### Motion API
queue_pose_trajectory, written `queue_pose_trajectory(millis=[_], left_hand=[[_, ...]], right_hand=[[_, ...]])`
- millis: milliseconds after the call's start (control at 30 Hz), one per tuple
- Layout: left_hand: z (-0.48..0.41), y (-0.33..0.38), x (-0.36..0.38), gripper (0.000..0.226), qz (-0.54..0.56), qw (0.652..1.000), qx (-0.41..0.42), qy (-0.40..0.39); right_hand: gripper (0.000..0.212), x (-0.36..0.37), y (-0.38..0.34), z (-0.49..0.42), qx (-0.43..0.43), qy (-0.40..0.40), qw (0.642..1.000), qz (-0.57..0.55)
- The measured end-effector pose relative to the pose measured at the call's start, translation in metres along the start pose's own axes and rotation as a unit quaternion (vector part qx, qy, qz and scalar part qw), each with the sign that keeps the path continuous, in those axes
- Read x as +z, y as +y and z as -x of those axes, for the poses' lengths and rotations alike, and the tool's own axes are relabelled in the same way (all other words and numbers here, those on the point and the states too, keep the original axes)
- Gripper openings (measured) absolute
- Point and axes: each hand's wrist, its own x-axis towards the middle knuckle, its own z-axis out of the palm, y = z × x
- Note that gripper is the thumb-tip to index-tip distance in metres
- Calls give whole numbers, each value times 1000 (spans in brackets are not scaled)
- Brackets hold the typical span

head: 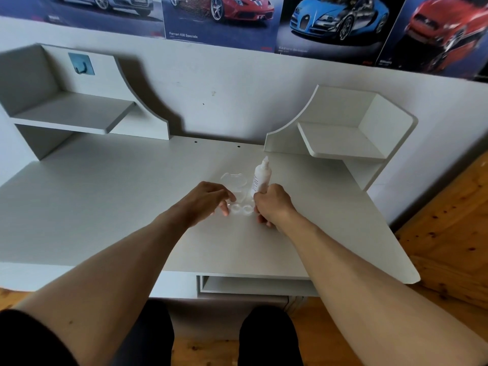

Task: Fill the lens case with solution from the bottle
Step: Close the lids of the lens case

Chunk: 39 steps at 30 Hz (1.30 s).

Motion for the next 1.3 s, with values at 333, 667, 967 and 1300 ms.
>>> queue_pose_trajectory(millis=[333,667,967,1300], left_hand=[[-3,-5,4,28,-43,999,24,-5],[-3,-2,8,20,-93,995,18,-4],[-5,3,9,13,-108,994,7,25],[-14,1,8,25,-124,992,-14,15]], right_hand=[[22,4,3,-3,-28,-16,999,12],[9,8,9,-8,-57,-17,998,19],[11,8,11,-10,-60,-27,998,9],[16,8,11,-13,-66,-35,997,10]])
